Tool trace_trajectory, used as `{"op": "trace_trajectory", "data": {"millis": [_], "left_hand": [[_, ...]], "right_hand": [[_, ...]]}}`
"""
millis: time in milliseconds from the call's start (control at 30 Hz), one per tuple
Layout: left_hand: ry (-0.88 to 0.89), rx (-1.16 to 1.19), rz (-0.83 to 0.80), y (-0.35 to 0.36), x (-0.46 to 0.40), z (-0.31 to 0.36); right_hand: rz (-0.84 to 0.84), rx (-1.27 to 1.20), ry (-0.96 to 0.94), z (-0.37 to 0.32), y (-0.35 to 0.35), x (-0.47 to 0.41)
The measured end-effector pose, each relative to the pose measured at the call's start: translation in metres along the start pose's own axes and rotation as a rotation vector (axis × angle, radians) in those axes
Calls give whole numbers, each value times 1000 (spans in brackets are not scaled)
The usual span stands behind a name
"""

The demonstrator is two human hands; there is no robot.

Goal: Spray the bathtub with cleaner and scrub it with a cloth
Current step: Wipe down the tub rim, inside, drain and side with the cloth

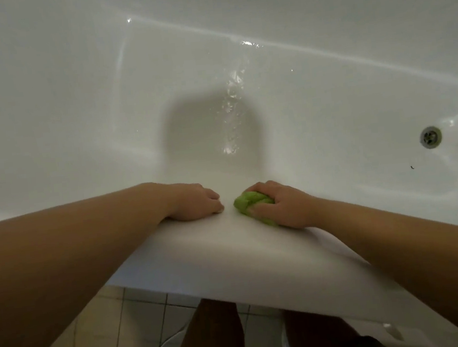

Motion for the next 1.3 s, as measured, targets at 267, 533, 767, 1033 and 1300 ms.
{"op": "trace_trajectory", "data": {"millis": [267,533,767,1033,1300], "left_hand": [[62,25,-16,2,-21,-43],[-9,0,-10,-1,4,-75],[2,-30,-24,-1,16,-93],[2,1,-8,2,3,-135],[-16,24,3,-1,23,-182]], "right_hand": [[162,132,170,43,1,-121],[12,27,-59,-48,33,-40],[-50,-81,-188,-80,43,-24],[188,58,164,-21,37,-150],[61,77,34,-97,70,-121]]}}
Point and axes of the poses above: each hand's wrist, its own x-axis away from the middle knuckle, its own y-axis out of the palm, z = x × y, the point moved 2 cm from there along -x, towards the middle knuckle, and after that the axes turned 10 degrees about -x, right-handed, at the moved point
